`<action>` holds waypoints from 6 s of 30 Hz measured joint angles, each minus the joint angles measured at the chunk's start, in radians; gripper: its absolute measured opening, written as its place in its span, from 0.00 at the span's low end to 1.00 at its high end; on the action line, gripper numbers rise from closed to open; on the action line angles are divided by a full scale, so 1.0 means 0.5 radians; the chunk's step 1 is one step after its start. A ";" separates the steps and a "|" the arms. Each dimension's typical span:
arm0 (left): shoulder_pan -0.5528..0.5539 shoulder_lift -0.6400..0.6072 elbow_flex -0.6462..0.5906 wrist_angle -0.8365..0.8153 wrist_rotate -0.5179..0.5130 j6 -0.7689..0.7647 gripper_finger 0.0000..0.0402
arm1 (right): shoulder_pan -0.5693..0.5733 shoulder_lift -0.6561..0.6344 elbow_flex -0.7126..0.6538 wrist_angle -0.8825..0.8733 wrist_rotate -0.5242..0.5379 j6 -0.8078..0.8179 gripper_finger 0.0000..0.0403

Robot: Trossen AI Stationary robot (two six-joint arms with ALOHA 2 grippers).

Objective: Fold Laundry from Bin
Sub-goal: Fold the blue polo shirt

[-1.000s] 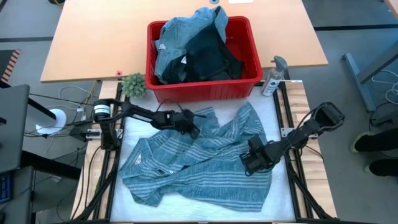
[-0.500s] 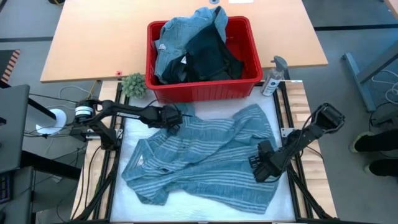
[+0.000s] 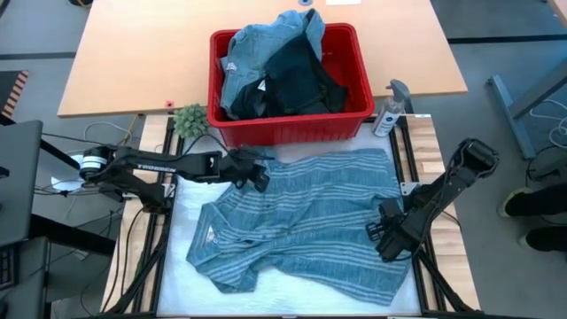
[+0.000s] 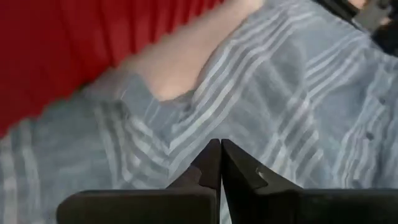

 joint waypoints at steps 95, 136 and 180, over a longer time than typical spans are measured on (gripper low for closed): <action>-1.875 0.116 0.105 -0.556 -0.527 -2.016 0.00 | 0.711 0.787 0.929 0.466 0.160 -0.628 0.07; -2.209 1.193 1.396 -1.219 -0.105 -1.046 0.48 | 0.627 0.715 0.931 0.512 0.426 -1.081 0.49; -2.070 1.245 1.123 -0.908 0.415 -1.254 0.00 | 0.393 0.734 0.906 0.364 0.425 -0.927 0.04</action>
